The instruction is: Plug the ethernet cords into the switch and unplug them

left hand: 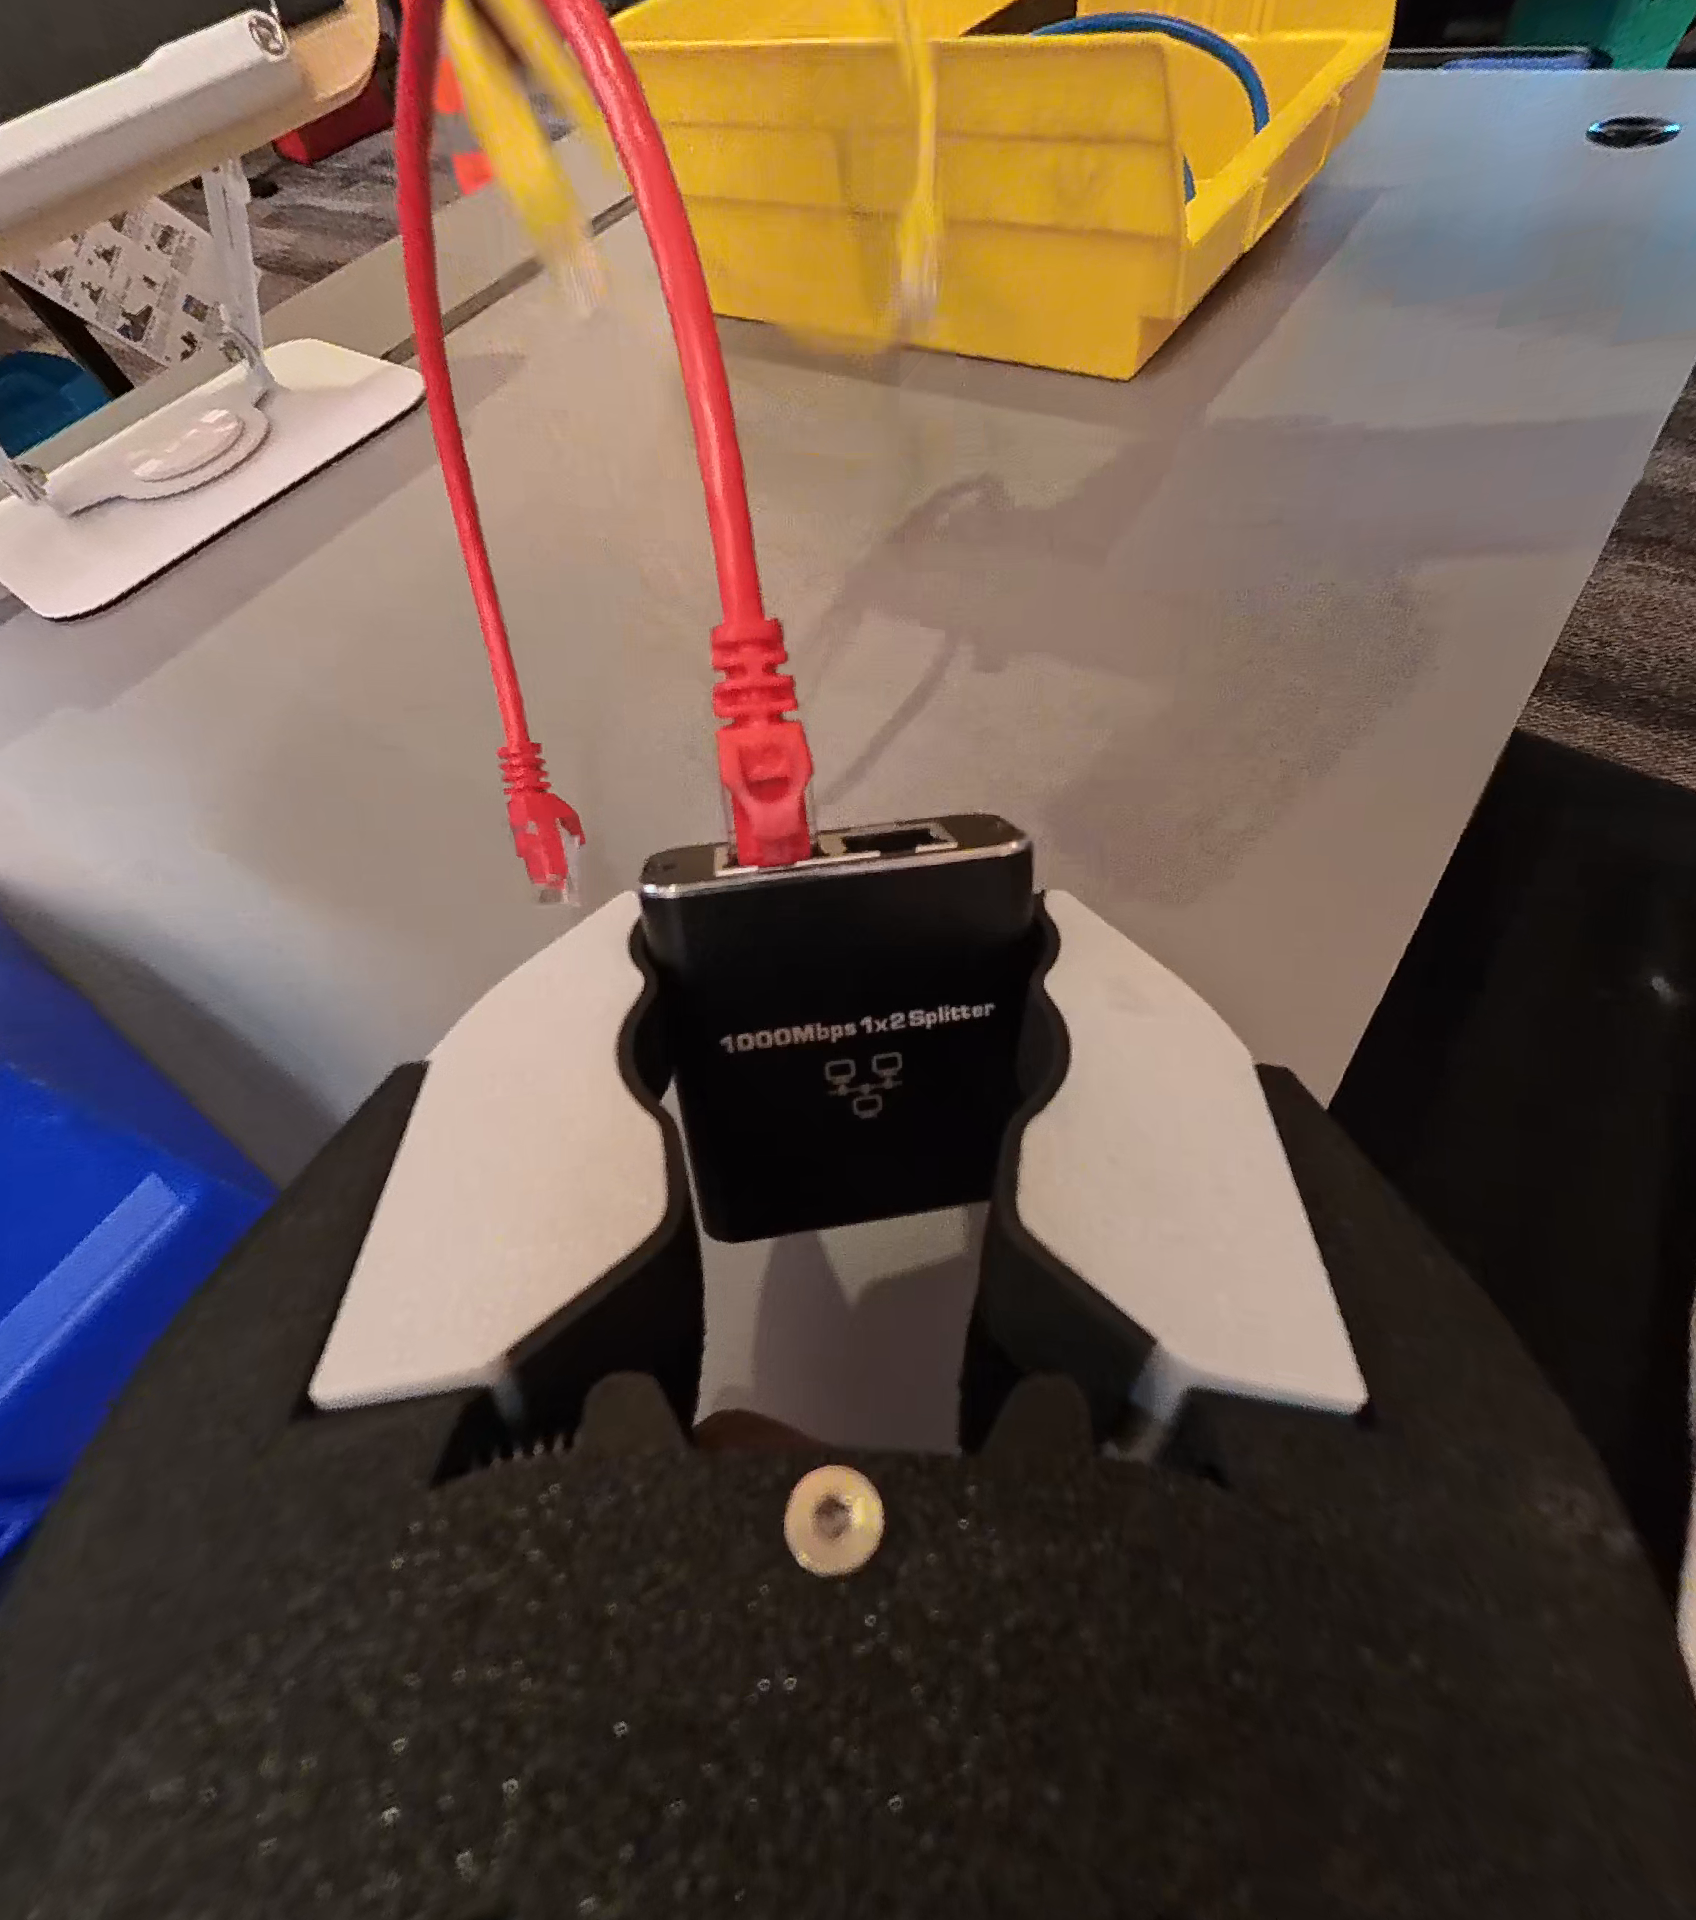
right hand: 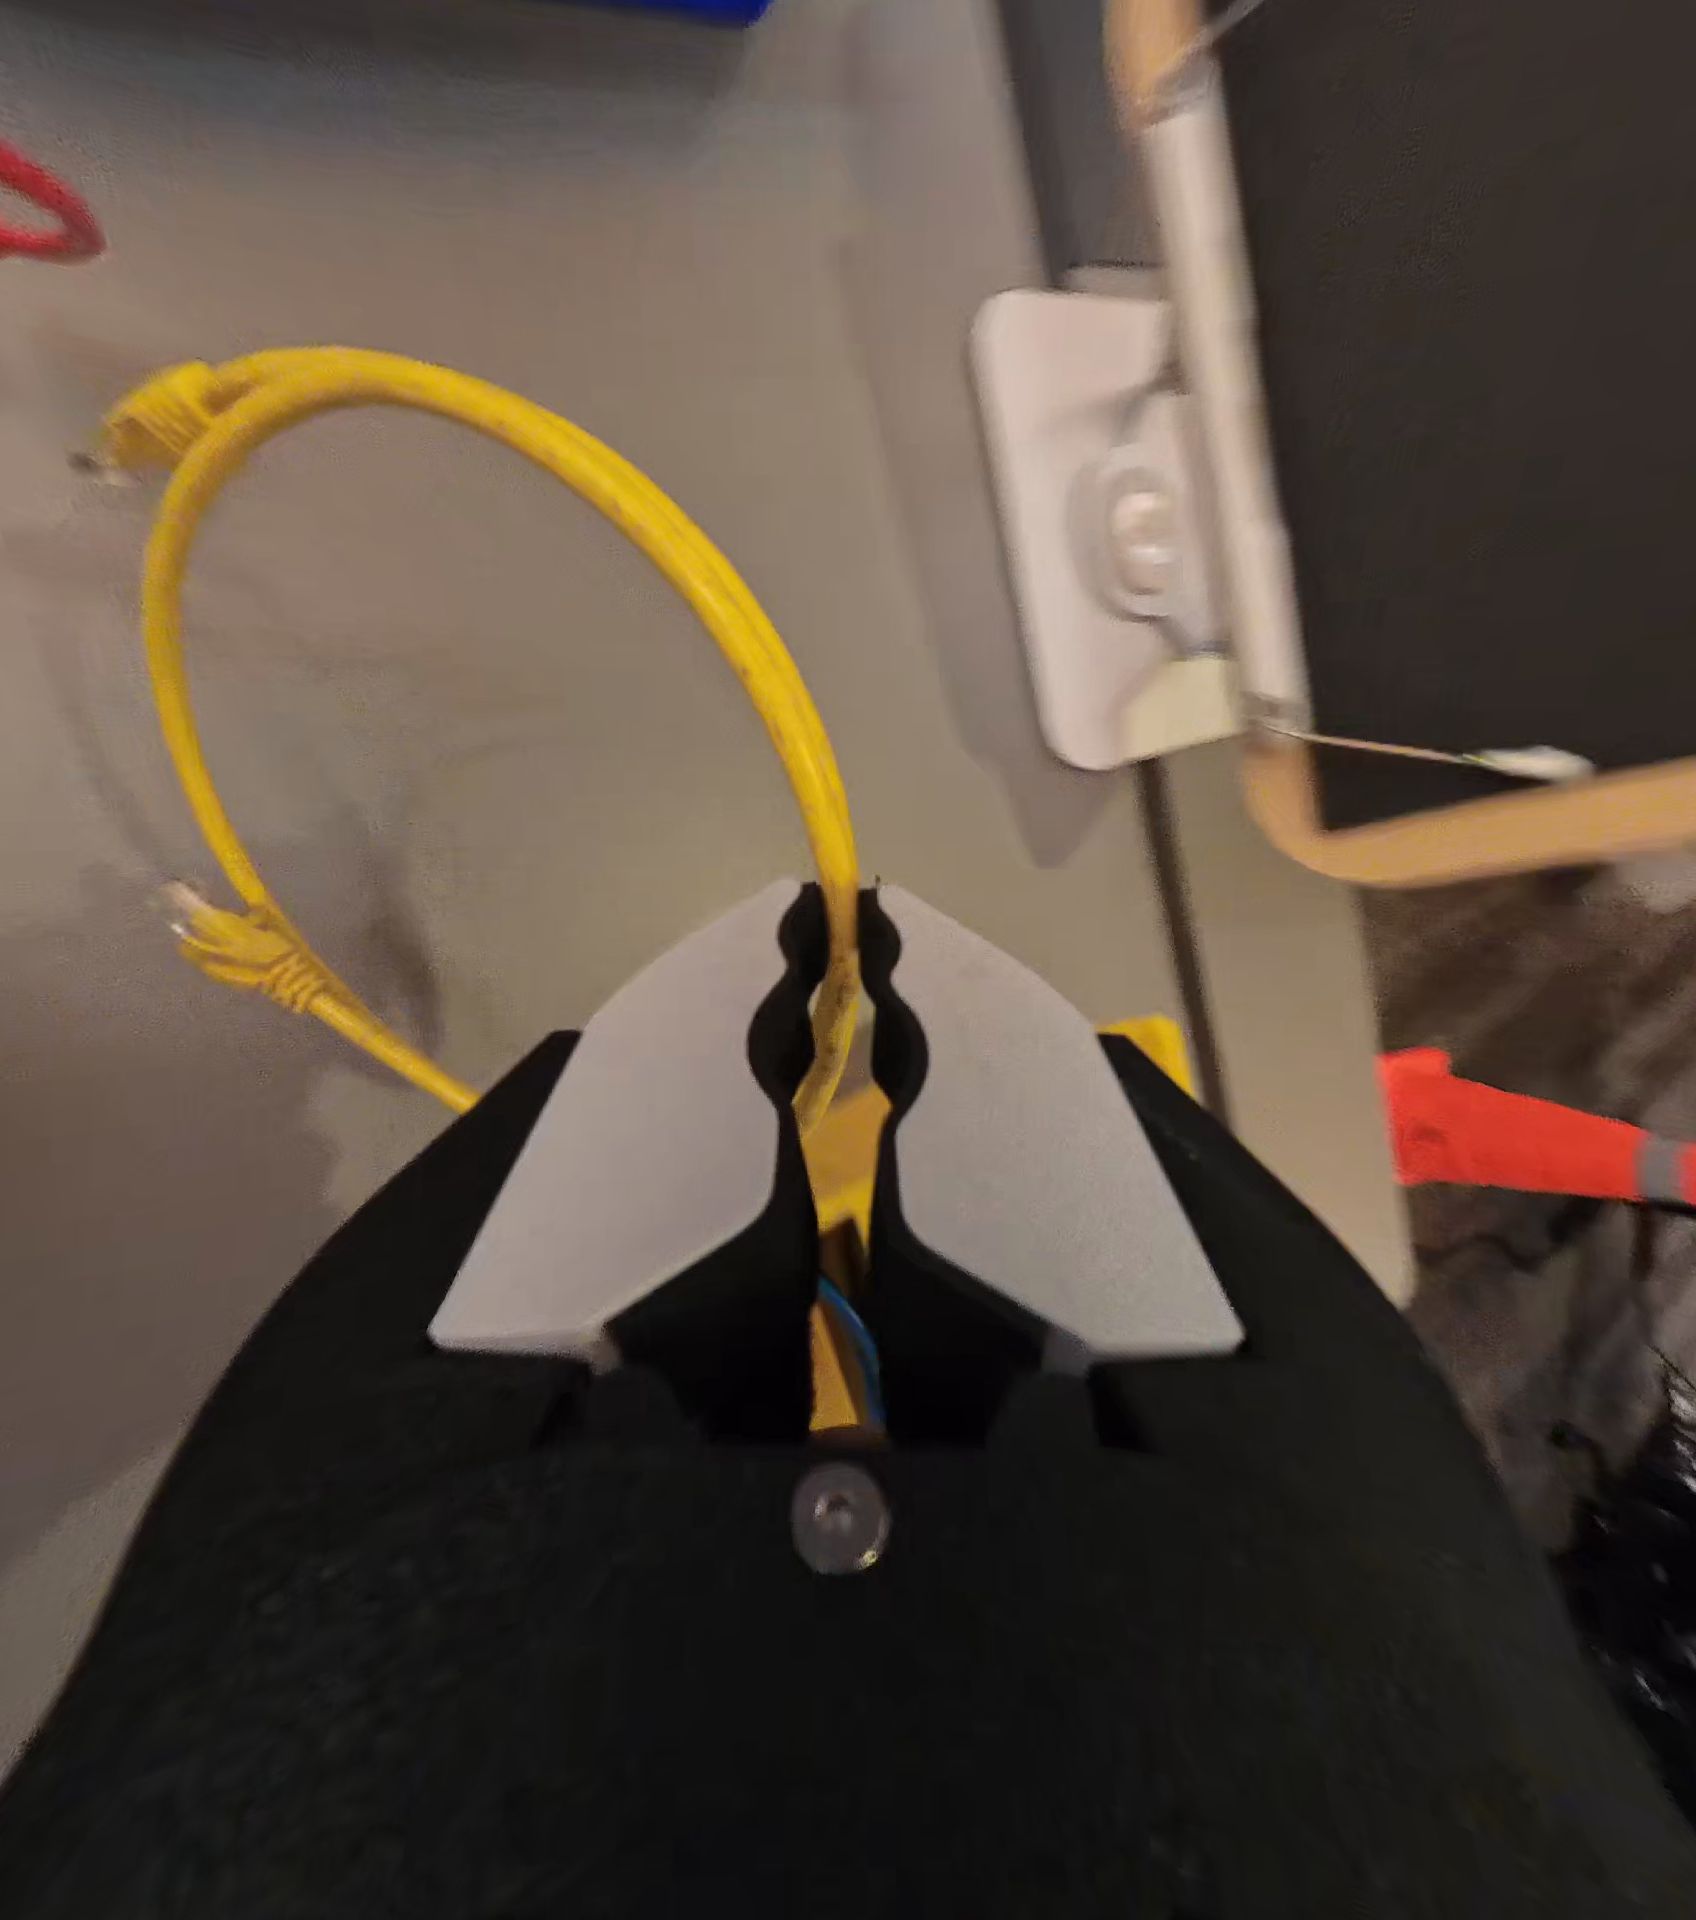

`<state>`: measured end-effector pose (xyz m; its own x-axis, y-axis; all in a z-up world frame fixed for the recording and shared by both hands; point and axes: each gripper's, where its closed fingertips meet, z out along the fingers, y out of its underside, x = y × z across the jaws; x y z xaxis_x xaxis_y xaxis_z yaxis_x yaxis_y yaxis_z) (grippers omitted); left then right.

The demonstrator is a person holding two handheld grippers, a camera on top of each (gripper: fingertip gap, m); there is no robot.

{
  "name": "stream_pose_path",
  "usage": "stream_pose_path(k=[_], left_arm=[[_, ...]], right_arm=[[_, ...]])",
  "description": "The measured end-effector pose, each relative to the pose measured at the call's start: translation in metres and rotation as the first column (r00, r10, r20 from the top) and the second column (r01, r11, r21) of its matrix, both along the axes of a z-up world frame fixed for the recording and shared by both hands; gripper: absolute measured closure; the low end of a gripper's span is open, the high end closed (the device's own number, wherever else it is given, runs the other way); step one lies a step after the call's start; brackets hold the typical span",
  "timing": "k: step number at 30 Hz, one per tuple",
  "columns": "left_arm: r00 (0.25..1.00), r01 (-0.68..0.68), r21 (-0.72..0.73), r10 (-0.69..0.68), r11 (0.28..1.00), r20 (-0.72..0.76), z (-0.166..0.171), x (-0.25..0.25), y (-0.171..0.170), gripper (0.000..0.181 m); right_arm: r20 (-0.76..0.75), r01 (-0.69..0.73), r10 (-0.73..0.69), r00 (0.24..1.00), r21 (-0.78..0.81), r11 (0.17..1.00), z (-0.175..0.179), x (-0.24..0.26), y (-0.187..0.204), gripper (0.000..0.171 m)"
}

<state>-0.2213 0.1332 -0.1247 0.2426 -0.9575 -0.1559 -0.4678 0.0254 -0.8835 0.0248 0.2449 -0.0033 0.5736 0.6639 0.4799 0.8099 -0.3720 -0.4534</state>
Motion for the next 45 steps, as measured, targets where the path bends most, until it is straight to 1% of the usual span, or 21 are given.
stream_pose_path(k=[1, 3, 4, 6, 7, 9, 12, 16, 19, 24, 28, 30, 32, 35, 39, 41, 42, 45], left_arm=[[1.000, 0.002, 0.001, -0.002, 1.000, -0.002, 0.000, 0.000, 0.000, 0.116], [1.000, 0.007, 0.002, -0.007, 1.000, -0.008, -0.001, 0.001, -0.002, 0.116], [1.000, 0.010, 0.004, -0.010, 1.000, -0.010, -0.002, 0.001, -0.003, 0.116], [1.000, 0.016, 0.004, -0.016, 1.000, -0.015, -0.002, 0.003, -0.005, 0.116], [1.000, 0.019, 0.006, -0.019, 1.000, -0.015, -0.002, 0.003, -0.006, 0.116], [1.000, 0.027, 0.008, -0.027, 1.000, -0.016, -0.002, 0.005, -0.008, 0.116], [0.999, 0.035, 0.009, -0.035, 0.999, -0.018, -0.002, 0.007, -0.010, 0.116], [0.999, 0.037, 0.006, -0.037, 0.999, -0.024, -0.004, 0.009, -0.011, 0.116], [0.999, 0.037, 0.006, -0.037, 0.999, -0.027, -0.005, 0.010, -0.012, 0.117], [0.999, 0.035, 0.006, -0.035, 0.999, -0.030, -0.006, 0.010, -0.011, 0.116], [0.999, 0.033, 0.005, -0.033, 0.999, -0.034, -0.007, 0.009, -0.010, 0.116], [0.999, 0.033, 0.006, -0.032, 0.999, -0.032, -0.007, 0.010, -0.010, 0.116], [0.999, 0.035, 0.006, -0.034, 0.999, -0.033, -0.007, 0.010, -0.010, 0.117], [0.999, 0.036, 0.006, -0.036, 0.999, -0.033, -0.008, 0.009, -0.010, 0.116], [0.998, 0.040, -0.008, -0.041, 0.999, -0.039, -0.011, 0.009, -0.010, 0.116], [0.998, 0.045, -0.009, -0.045, 0.999, -0.042, -0.011, 0.010, -0.010, 0.116], [0.998, 0.047, -0.009, -0.047, 0.999, -0.042, -0.012, 0.010, -0.011, 0.117], [0.998, 0.052, -0.007, -0.052, 0.999, -0.045, -0.011, 0.010, -0.012, 0.117]], right_arm=[[0.005, 0.033, -0.033, 0.999, 0.059, 0.998, 0.024, 0.016, -0.007, 0.164], [0.038, 0.121, -0.128, 0.991, 0.149, 0.981, 0.063, 0.057, -0.025, 0.164], [0.058, 0.171, -0.184, 0.981, 0.180, 0.969, 0.077, 0.080, -0.034, 0.165], [0.092, 0.265, -0.289, 0.953, 0.209, 0.941, 0.091, 0.128, -0.053, 0.164], [0.115, 0.311, -0.340, 0.933, 0.215, 0.926, 0.092, 0.152, -0.062, 0.165], [0.160, 0.393, -0.427, 0.890, 0.206, 0.896, 0.082, 0.196, -0.078, 0.164], [0.151, 0.434, -0.452, 0.879, 0.135, 0.891, 0.042, 0.224, -0.091, 0.164], [0.262, 0.439, -0.434, 0.862, 0.044, 0.897, -0.022, 0.231, -0.095, 0.164], [0.290, 0.425, -0.411, 0.865, 0.014, 0.905, -0.054, 0.224, -0.089, 0.164], [0.320, 0.433, -0.410, 0.854, 0.002, 0.902, -0.072, 0.227, -0.074, 0.164], [0.351, 0.383, -0.344, 0.871, -0.045, 0.923, -0.087, 0.223, -0.063, 0.164], [0.376, 0.377, -0.329, 0.866, -0.061, 0.924, -0.094, 0.227, -0.061, 0.164], [0.348, 0.348, -0.315, 0.883, -0.034, 0.937, -0.086, 0.224, -0.056, 0.164], [0.262, 0.339, -0.335, 0.905, 0.028, 0.940, -0.050, 0.223, -0.054, 0.164], [0.099, 0.318, -0.314, 0.944, -0.018, 0.948, -0.008, 0.214, -0.065, 0.164], [0.050, 0.321, -0.318, 0.947, -0.073, 0.944, 0.000, 0.214, -0.071, 0.164], [0.050, 0.322, -0.318, 0.947, -0.084, 0.943, 0.002, 0.216, -0.072, 0.164], [0.065, 0.342, -0.336, 0.940, -0.185, 0.921, -0.010, 0.221, -0.082, 0.164]])
